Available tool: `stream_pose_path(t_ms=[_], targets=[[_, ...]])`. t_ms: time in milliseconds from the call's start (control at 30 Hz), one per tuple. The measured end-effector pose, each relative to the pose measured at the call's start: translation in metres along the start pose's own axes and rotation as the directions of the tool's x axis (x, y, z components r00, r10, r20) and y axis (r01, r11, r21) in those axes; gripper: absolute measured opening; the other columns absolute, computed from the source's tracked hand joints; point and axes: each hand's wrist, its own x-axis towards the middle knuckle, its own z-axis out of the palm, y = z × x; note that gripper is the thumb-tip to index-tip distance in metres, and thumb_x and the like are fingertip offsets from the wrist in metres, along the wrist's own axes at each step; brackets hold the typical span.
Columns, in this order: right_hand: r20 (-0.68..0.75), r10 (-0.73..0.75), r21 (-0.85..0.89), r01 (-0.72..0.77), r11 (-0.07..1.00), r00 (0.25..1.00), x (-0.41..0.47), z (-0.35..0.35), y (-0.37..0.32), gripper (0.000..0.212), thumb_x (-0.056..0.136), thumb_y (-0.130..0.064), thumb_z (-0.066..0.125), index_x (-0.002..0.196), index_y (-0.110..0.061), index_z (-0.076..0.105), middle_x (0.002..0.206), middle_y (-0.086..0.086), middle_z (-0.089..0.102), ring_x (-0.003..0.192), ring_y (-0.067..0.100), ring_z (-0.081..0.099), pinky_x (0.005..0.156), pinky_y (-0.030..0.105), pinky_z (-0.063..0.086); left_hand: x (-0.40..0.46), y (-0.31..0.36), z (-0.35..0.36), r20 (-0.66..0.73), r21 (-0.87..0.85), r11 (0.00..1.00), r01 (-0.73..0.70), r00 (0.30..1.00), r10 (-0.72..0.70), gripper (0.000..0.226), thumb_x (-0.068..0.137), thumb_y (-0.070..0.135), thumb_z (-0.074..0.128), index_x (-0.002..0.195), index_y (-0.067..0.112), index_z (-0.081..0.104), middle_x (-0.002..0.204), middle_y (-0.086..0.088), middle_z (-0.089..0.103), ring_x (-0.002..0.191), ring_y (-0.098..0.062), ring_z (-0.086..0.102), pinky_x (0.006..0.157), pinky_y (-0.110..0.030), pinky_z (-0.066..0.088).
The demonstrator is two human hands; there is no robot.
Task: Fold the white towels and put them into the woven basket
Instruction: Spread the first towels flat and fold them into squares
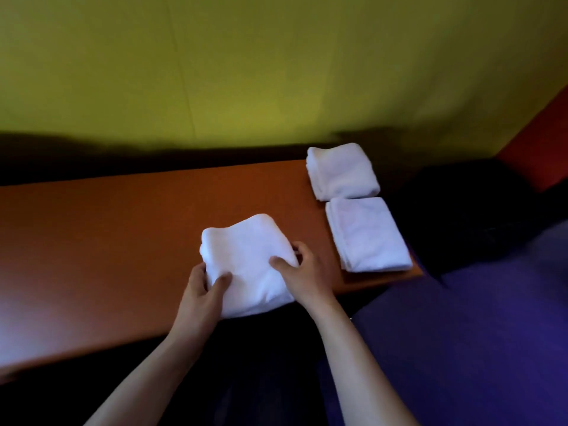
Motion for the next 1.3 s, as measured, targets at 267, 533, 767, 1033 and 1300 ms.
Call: stream_pose_path(t_ms=[267, 533, 767, 1033, 1300], targets=[[-0.287, -0.044, 0.099, 0.075, 0.992, 0.957, 0.030, -0.117, 0.033, 0.029, 0.084, -0.032, 0.076, 0.109, -0.025, 0.063, 0.105, -0.002, 0.070, 0.100, 0.020, 0.066, 0.087, 0.034, 0.053, 0.018, 0.054, 0.115, 0.268, 0.019, 0.965, -0.260, 0.932, 0.246, 0.072, 0.091, 0.027, 0.069, 0.150, 0.029, 0.028, 0.127, 0.013, 0.057, 0.107, 0.000, 0.063, 0.083, -0.023, 0.056], [-0.485, -0.129, -0.099, 0.092, 0.991, 0.865, 0.072, -0.197, 0.065, 0.039, 0.085, -0.034, 0.072, 0.121, -0.022, 0.062, 0.113, 0.004, 0.069, 0.103, 0.026, 0.064, 0.085, 0.033, 0.050, 0.040, 0.080, 0.211, 0.408, 0.235, 0.859, -0.456, 0.848, 0.338, 0.075, 0.094, 0.039, 0.064, 0.154, 0.042, 0.019, 0.148, -0.003, 0.047, 0.128, -0.024, 0.054, 0.106, -0.044, 0.048], [-0.372, -0.329, -0.560, 0.073, 0.825, 0.868, 0.085, -0.183, 0.104, 0.049, 0.089, -0.043, 0.056, 0.133, -0.022, 0.060, 0.132, 0.009, 0.058, 0.113, 0.037, 0.055, 0.093, 0.047, 0.046, 0.049, 0.041, 0.224, 0.535, 0.709, 0.408, -0.575, 0.816, 0.221, 0.056, 0.102, 0.053, 0.036, 0.155, 0.037, 0.027, 0.169, 0.000, 0.007, 0.144, -0.039, 0.027, 0.113, -0.054, 0.031], [-0.338, -0.373, -0.602, 0.106, 0.791, 0.864, 0.076, -0.172, 0.098, 0.051, 0.090, -0.036, 0.053, 0.137, -0.016, 0.058, 0.142, 0.013, 0.054, 0.126, 0.036, 0.051, 0.103, 0.049, 0.043, 0.055, 0.042, 0.212, 0.580, 0.700, 0.289, -0.653, 0.756, 0.302, 0.054, 0.100, 0.052, 0.034, 0.151, 0.034, 0.036, 0.161, -0.004, 0.031, 0.136, -0.038, 0.040, 0.110, -0.049, 0.038], [-0.208, -0.565, -0.569, 0.371, 0.734, 0.798, 0.045, -0.108, 0.044, 0.046, 0.087, -0.017, 0.064, 0.132, -0.019, 0.060, 0.132, 0.008, 0.060, 0.121, 0.030, 0.055, 0.099, 0.046, 0.045, 0.036, 0.050, 0.133, 0.514, 0.742, 0.167, -0.649, 0.711, 0.481, 0.041, 0.092, 0.043, 0.046, 0.129, 0.028, 0.059, 0.137, -0.006, 0.055, 0.117, -0.033, 0.055, 0.091, -0.046, 0.046]])
